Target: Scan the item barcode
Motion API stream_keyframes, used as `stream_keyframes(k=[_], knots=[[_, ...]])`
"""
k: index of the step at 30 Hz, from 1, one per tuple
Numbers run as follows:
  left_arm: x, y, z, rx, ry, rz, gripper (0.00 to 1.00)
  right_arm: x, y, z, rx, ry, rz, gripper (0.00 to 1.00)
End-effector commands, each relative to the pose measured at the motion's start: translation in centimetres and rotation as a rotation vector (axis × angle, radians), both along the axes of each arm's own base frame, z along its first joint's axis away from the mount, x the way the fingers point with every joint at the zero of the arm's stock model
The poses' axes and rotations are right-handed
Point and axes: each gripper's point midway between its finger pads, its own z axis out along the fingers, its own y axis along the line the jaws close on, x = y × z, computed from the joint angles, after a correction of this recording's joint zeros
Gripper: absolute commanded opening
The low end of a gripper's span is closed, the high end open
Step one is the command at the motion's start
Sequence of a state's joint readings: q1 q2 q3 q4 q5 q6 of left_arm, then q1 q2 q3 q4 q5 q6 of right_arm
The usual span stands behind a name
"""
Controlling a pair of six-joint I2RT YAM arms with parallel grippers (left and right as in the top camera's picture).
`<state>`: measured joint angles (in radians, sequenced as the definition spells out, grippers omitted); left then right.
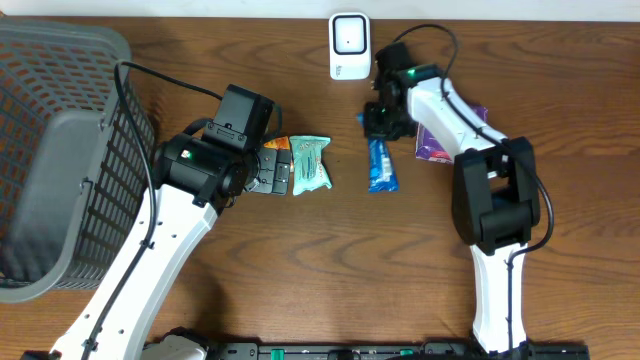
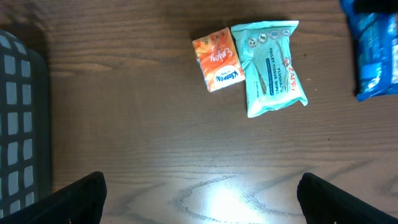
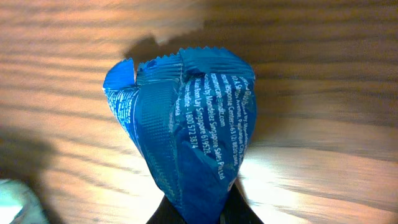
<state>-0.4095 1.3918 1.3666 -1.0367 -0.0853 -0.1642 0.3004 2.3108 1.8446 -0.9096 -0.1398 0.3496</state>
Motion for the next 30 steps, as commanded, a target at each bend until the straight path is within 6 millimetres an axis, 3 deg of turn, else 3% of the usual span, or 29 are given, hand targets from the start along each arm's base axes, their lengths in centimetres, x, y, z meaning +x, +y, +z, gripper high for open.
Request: stream_keyframes(k=[1, 5, 8, 12, 21, 25, 28, 30], knots=[[0.0, 0.2, -0.2, 0.005, 0.004, 0.016, 0.98, 2.9, -3.4, 1.6, -0.042, -0.059, -0.079, 0.01], [0.0, 0.2, -0.2, 0.005, 0.004, 0.016, 0.98, 3.9, -4.1, 3.0, -0.036, -0.085, -0.097, 0.03], [0.0, 0.2, -0.2, 0.005, 0.004, 0.016, 0.98, 4.1, -4.1, 3.2, -0.034, -0.091, -0.099, 0.24], [0.0, 0.2, -0.2, 0.005, 0.004, 0.016, 0.98, 3.6, -3.5, 3.2, -0.036, -0.079, -0.084, 0.31], [0.0, 0.2, -0.2, 0.005, 0.004, 0.016, 0.98, 1.7, -3.2, 3.8, -0.049, -0.013, -0.069, 0.30], [0.0, 0.2, -0.2, 0.005, 0.004, 0.016, 0.98, 0.2, -1.3, 5.6, 0.022, 0.022, -0.015, 0.37], [0.0, 0.2, -0.2, 0.005, 0.004, 0.016, 0.98, -1.3, 1.4, 7.3, 0.113, 0.046, 0.049, 0.42], [0.0, 0.2, -0.2, 0.005, 0.004, 0.016, 0.98, -2.0, 3.6, 7.7, 0.166, 0.049, 0.119, 0.50]])
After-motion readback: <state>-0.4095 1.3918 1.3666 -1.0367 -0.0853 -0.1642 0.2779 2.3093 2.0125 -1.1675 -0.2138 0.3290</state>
